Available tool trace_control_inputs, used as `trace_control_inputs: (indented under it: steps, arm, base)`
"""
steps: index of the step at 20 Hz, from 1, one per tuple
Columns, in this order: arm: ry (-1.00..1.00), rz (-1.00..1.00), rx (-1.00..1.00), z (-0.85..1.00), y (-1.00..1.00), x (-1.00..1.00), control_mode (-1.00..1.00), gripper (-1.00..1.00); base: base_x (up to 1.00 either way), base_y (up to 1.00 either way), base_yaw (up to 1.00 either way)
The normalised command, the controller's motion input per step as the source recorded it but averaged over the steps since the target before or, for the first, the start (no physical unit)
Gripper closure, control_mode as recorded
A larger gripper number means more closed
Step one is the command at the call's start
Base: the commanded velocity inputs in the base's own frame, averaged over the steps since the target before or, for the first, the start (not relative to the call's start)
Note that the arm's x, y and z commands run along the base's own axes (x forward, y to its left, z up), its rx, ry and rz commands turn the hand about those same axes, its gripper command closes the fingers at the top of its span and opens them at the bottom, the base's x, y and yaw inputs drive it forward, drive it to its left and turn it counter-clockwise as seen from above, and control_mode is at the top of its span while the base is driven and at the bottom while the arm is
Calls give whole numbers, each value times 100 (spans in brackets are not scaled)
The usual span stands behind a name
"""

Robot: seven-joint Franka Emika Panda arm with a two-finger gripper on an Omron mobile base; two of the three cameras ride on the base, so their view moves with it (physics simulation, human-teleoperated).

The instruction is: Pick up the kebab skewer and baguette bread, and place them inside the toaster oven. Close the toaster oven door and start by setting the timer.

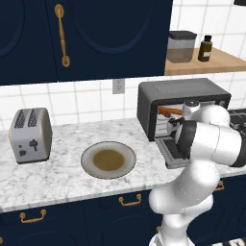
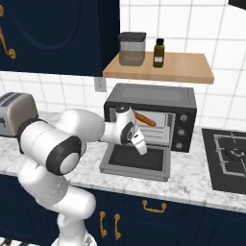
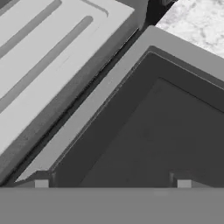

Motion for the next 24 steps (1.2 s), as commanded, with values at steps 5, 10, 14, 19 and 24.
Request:
trace_control_inputs:
  steps: [5,10,14,19,24]
  arm:
    - [5,25,3,32,0,-100,-100,-100]
    - [32,34,0,9,0,-87,-100,-100]
    - [22,38,0,0,2,-90,-100,-100]
    - [26,28,0,-7,10,-33,-100,-100]
    - [19,22,0,-44,22,7,-100,-100]
  base:
    - [0,0,0]
    - [0,0,0]
    - [0,0,0]
    - [0,0,0]
    - [0,0,0]
